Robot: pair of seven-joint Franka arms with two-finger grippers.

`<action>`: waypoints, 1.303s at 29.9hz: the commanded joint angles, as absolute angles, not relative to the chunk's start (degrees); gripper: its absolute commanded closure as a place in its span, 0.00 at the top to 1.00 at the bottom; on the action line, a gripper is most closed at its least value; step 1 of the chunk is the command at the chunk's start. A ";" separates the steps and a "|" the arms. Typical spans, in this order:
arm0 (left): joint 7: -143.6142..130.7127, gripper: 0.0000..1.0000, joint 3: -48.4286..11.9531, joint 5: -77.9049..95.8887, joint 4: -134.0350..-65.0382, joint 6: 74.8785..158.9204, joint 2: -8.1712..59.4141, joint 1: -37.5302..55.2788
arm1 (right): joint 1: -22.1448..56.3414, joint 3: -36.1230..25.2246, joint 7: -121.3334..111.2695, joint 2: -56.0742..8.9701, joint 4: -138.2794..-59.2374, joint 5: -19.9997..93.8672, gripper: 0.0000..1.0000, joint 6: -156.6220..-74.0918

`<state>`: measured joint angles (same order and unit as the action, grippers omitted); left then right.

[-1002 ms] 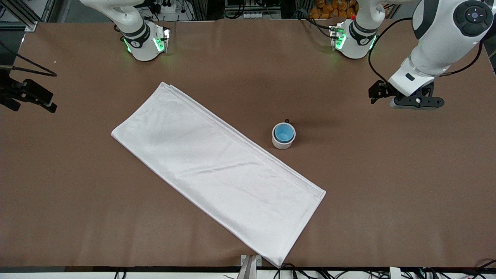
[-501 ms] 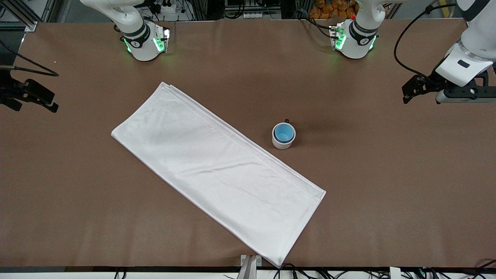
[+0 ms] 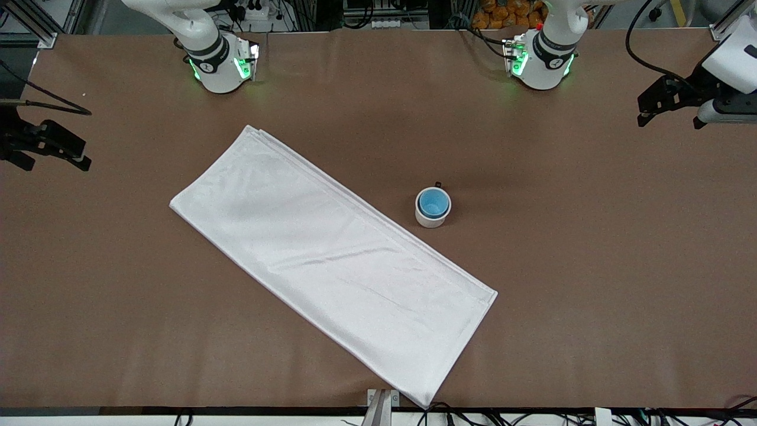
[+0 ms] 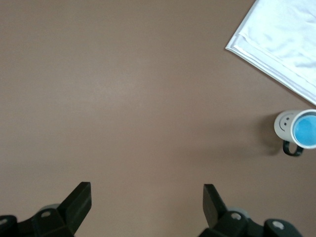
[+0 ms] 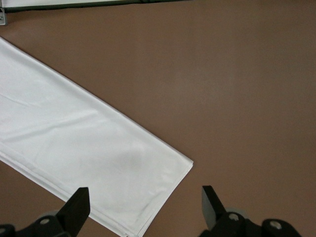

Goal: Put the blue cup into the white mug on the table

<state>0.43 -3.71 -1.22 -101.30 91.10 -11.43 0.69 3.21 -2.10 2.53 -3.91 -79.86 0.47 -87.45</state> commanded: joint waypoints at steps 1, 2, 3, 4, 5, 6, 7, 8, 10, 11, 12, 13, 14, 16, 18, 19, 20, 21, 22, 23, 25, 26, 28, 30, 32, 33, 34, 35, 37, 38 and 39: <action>1.85 1.00 -4.31 -1.76 -98.70 88.59 -10.20 0.26 | 2.81 -1.76 1.49 -2.29 -81.56 -0.35 1.00 -87.28; 1.85 1.00 -4.31 -1.67 -98.61 88.59 -10.20 0.26 | 2.81 -1.67 1.49 -2.29 -81.56 -0.35 1.00 -87.28; 1.85 1.00 -4.31 -1.67 -98.35 88.42 -10.20 0.26 | 2.81 -1.76 1.49 -2.29 -81.56 -0.35 1.00 -87.28; 1.76 1.00 -4.31 -1.67 -98.09 88.24 -10.20 0.26 | 2.81 -1.67 1.49 -2.29 -81.56 -0.35 1.00 -87.28; 1.76 1.00 -4.31 -1.67 -97.91 87.98 -10.20 0.35 | 2.81 -1.67 1.49 -2.29 -81.56 -0.35 1.00 -87.28; 1.84 1.00 -4.31 -1.58 -97.82 87.54 -10.20 0.35 | 2.81 -1.67 1.49 -2.29 -81.56 -0.35 1.00 -87.28; 1.85 1.00 -4.31 -1.67 -97.82 87.28 -10.20 0.35 | 2.90 -1.67 1.49 -2.29 -81.56 -0.35 1.00 -87.28; 1.85 1.00 -4.39 -1.58 -97.82 87.10 -10.20 0.35 | 2.90 -1.67 1.49 -2.29 -81.56 -0.35 1.00 -87.28; 1.84 1.00 -4.39 -1.50 -97.74 86.75 -10.20 0.35 | 2.90 -1.76 1.58 -2.29 -81.65 -0.35 1.00 -87.28; 1.85 1.00 -4.39 -1.32 -97.82 86.66 -10.20 0.35 | 2.90 -1.67 1.58 -2.29 -81.74 -0.35 1.00 -87.28; 1.85 1.00 -4.39 -0.97 -97.74 86.57 -10.20 0.35 | 2.90 -1.67 1.58 -2.37 -81.74 -0.35 1.00 -87.28; 1.85 1.00 -4.39 -0.62 -97.73 86.57 -10.20 0.35 | 2.90 -1.67 1.58 -2.29 -81.74 -0.35 1.00 -87.28; 1.85 1.00 -4.39 -0.18 -97.73 86.49 -10.11 0.35 | 2.99 -1.67 1.58 -2.37 -81.74 -0.35 1.00 -87.28; 1.85 1.00 -4.39 0.00 -97.73 86.48 -10.11 0.35 | 2.90 -1.76 1.58 -2.37 -81.74 -0.35 1.00 -87.28; 1.85 1.00 -4.39 0.00 -97.73 86.48 -10.11 0.44 | 2.90 -1.67 1.58 -2.37 -81.74 -0.35 1.00 -87.28; 1.85 1.00 -4.48 0.00 -97.73 86.48 -10.11 0.44 | 2.90 -1.67 1.58 -2.37 -81.74 -0.35 1.00 -87.28; 1.85 1.00 -4.48 0.00 -97.73 86.48 -10.11 0.44 | 2.90 -1.67 1.58 -2.37 -81.74 -0.35 1.00 -87.28; 1.85 1.00 -4.48 0.00 -97.73 86.48 -10.11 0.44 | 2.90 -1.67 1.58 -2.37 -81.74 -0.35 1.00 -87.28; 1.85 1.00 -4.48 0.00 -97.73 86.48 -10.11 0.44 | 2.90 -1.67 1.58 -2.37 -81.74 -0.35 1.00 -87.28; 1.85 1.00 -4.48 0.00 -97.73 86.48 -10.11 0.44 | 2.90 -1.67 1.58 -2.37 -81.74 -0.26 1.00 -87.19; 1.85 1.00 -4.57 0.00 -97.73 86.48 -10.11 0.44 | 2.90 -1.67 1.58 -2.46 -81.74 -0.26 1.00 -87.28; 1.85 1.00 -4.57 0.00 -97.73 86.48 -10.11 0.44 | 2.90 -1.67 1.58 -2.46 -81.74 -0.26 1.00 -87.28; 1.85 1.00 -4.57 0.00 -97.73 86.48 -10.02 0.53 | 2.90 -1.67 1.58 -2.46 -81.74 -0.26 1.00 -87.28; 1.85 1.00 -4.57 0.00 -97.73 86.48 -10.02 0.53 | 2.90 -1.67 1.67 -2.46 -81.74 -0.18 1.00 -87.28; 1.85 1.00 -4.57 0.00 -97.73 86.48 -10.02 0.53 | 2.90 -1.67 1.67 -2.46 -81.74 -0.18 1.00 -87.28; 1.85 1.00 -4.66 0.00 -97.73 86.48 -10.02 0.61 | 2.90 -1.67 1.67 -2.46 -81.74 -0.18 1.00 -87.28; 1.85 1.00 -4.66 0.00 -97.73 86.48 -10.02 0.62 | 2.90 -1.67 1.67 -2.55 -81.74 -0.18 1.00 -87.28; 1.85 1.00 -4.66 0.00 -97.73 86.48 -10.02 0.62 | 2.90 -1.67 1.67 -2.55 -81.74 -0.18 1.00 -87.28; 1.76 1.00 -4.66 0.00 -97.73 86.48 -10.02 0.62 | 2.90 -1.67 1.67 -2.64 -81.74 -0.09 1.00 -87.28; 1.84 1.00 -4.66 0.00 -97.73 86.48 -10.02 0.62 | 2.90 -1.67 1.67 -2.55 -81.83 -0.09 1.00 -87.28; 1.85 1.00 -4.66 0.00 -97.73 86.48 -10.02 0.62 | 2.90 -1.67 1.67 -2.64 -81.83 -0.09 1.00 -87.28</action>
<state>0.50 -4.57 -0.86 -99.39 87.85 -10.71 0.76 3.21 -2.09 2.13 -3.91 -80.34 0.46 -87.24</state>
